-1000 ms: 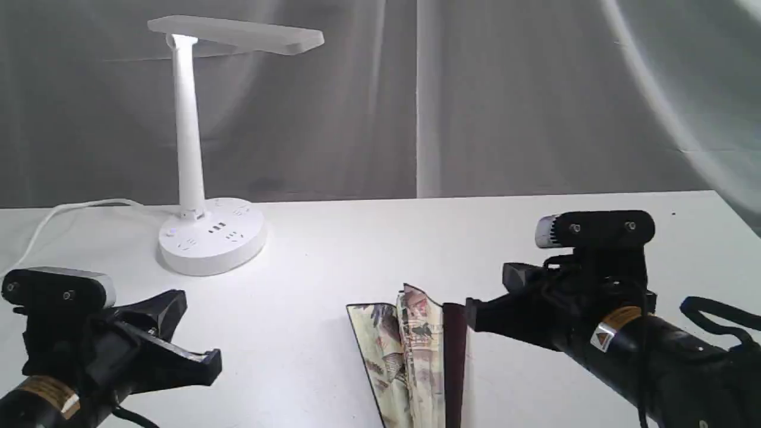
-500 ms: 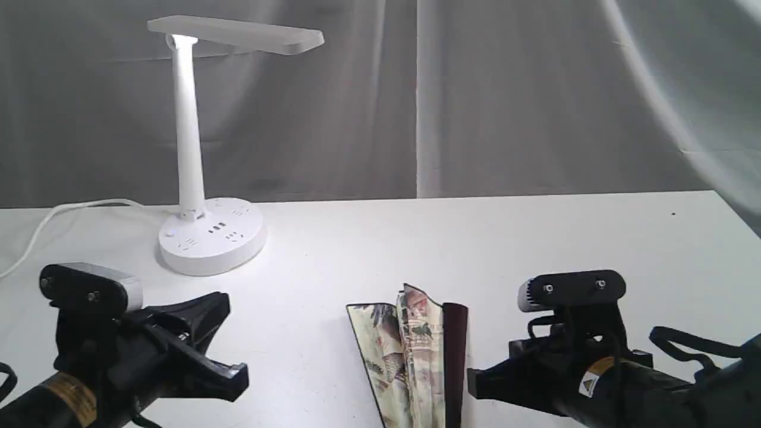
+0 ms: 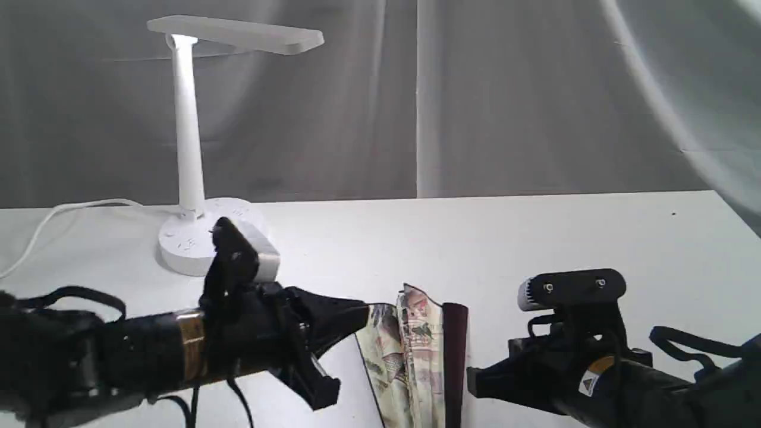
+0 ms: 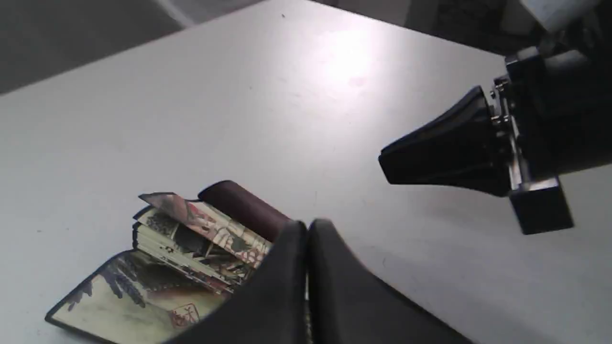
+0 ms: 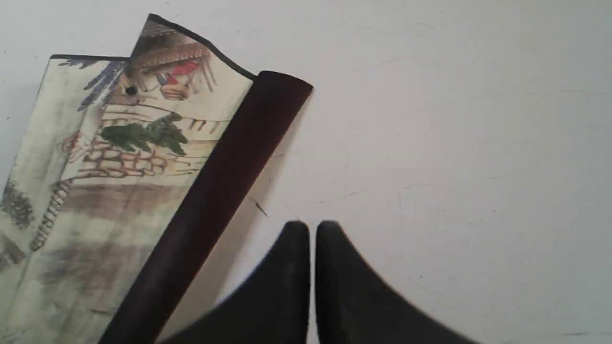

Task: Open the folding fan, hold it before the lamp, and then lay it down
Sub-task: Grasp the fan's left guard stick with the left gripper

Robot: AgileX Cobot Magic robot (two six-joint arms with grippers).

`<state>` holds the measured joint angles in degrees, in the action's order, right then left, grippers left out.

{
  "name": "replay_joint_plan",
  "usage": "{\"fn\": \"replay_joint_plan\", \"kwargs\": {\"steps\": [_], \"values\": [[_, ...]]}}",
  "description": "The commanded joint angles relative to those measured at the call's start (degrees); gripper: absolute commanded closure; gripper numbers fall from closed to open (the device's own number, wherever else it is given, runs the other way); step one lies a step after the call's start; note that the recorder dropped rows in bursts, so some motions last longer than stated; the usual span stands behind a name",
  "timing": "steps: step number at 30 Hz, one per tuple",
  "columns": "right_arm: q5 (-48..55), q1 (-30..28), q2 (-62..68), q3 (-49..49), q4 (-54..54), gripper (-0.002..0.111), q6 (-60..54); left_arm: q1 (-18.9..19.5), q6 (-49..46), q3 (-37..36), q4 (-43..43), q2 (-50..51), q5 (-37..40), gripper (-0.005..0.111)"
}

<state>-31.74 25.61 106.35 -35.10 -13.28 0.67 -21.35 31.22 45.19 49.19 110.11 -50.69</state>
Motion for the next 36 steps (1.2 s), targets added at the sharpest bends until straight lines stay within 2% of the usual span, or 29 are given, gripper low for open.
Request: {"fn": "replay_joint_plan", "kwargs": {"steps": [1,4,9,13,16,24,30,36], "values": [[-0.9,-0.4,-0.1,0.3,0.5,0.106,-0.2,-1.4,12.0,7.3,10.6,1.4,11.7,0.107],[-0.9,-0.4,-0.1,0.3,0.5,0.106,-0.2,-4.5,21.7,14.5,22.6,2.1,22.3,0.107],[-0.9,-0.4,-0.1,0.3,0.5,0.106,-0.2,-10.1,30.6,21.7,33.9,2.8,30.6,0.107],[-0.9,-0.4,-0.1,0.3,0.5,0.106,-0.2,-14.2,35.4,25.8,39.6,4.2,37.6,0.107],[-0.6,-0.4,-0.1,0.3,0.5,0.106,-0.2,-15.8,36.4,28.4,40.5,6.4,42.4,0.107],[-0.6,-0.4,-0.1,0.3,0.5,0.106,-0.3,-15.9,36.4,32.4,39.6,14.0,45.9,0.107],[-0.6,-0.4,-0.1,0.3,0.5,0.106,-0.3,-15.9,36.3,32.4,39.6,16.5,46.8,0.107],[-0.6,-0.4,-0.1,0.3,0.5,0.106,-0.2,-15.9,36.3,32.4,39.6,16.5,51.2,0.107]]}}
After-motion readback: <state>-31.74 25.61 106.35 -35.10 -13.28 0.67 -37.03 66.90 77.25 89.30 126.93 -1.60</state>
